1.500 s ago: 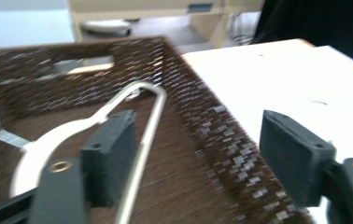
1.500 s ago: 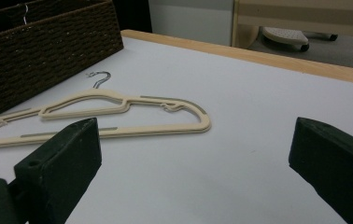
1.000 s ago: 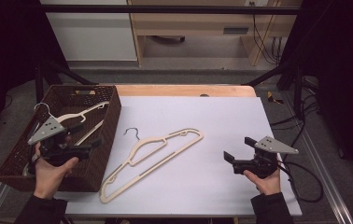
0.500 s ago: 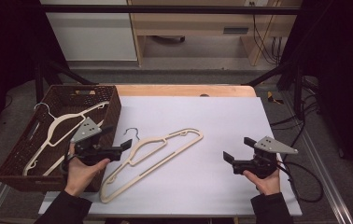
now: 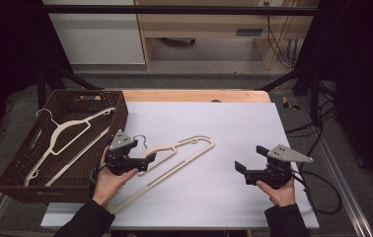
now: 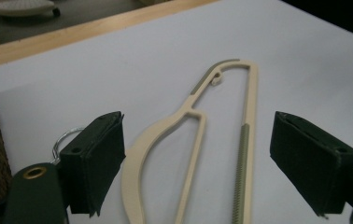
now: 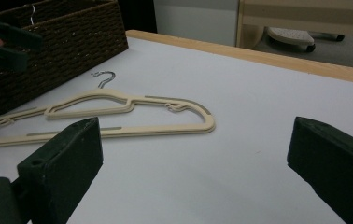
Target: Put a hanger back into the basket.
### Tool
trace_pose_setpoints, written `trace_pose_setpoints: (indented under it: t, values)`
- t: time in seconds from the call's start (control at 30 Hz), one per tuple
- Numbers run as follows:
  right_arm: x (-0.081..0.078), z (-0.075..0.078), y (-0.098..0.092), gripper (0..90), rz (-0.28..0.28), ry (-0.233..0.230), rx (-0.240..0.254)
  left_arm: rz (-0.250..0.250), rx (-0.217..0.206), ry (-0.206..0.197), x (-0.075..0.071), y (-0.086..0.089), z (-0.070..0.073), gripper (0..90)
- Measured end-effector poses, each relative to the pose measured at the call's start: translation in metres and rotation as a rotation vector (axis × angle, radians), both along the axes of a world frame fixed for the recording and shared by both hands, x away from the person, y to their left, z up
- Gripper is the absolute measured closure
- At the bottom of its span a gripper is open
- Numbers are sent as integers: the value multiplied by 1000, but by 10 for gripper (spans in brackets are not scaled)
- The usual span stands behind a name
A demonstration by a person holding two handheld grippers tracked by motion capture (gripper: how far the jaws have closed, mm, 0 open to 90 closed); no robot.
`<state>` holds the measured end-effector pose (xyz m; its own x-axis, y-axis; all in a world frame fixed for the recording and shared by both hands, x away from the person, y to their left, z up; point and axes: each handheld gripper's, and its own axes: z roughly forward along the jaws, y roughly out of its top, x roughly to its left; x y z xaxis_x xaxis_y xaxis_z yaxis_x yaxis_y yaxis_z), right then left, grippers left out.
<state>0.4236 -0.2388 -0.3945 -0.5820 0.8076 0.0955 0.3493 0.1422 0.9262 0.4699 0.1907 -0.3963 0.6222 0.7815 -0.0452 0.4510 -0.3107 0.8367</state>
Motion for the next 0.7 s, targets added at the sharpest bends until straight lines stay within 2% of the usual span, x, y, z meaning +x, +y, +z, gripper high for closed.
trace_pose_setpoints:
  t: [0.03,0.1,0.17,0.23,0.27,0.3,0.33,0.37,0.43,0.5,0.57,0.6,0.63,0.67,0.7]
  values:
    - [0,0,0,36,0,0,0,0,0,0,0,0,0,179]
    - [0,0,0,37,0,0,-1,14,27,34,7,-1,-12,186]
    - [0,0,0,38,0,0,-2,19,36,38,10,-2,-15,204]
    - [0,0,0,38,0,2,-2,47,80,44,15,-2,-23,210]
    - [0,-1,1,39,3,5,-2,62,78,70,18,-2,-28,237]
    - [0,-1,1,39,3,5,-2,62,78,70,18,-2,-28,248]
    - [1,-1,2,40,4,5,-3,79,105,92,22,-3,-35,261]
    - [1,-1,2,40,4,5,-3,79,105,92,22,-3,-35,270]
    - [1,-1,2,41,3,6,-3,97,136,107,26,-4,-43,285]
    - [1,-2,3,41,8,9,-6,112,171,144,31,-2,-51,308]
    - [1,-2,3,42,8,9,-5,124,181,150,32,-3,-53,319]
    - [1,-2,3,42,9,9,-9,135,202,160,34,-2,-56,341]
    - [1,-2,3,42,9,9,-9,135,202,160,34,-2,-56,358]
    - [1,-2,3,43,10,9,-9,152,185,172,35,-2,-60,358]
    - [1,-2,3,43,10,8,-10,148,198,181,36,-1,-62,381]
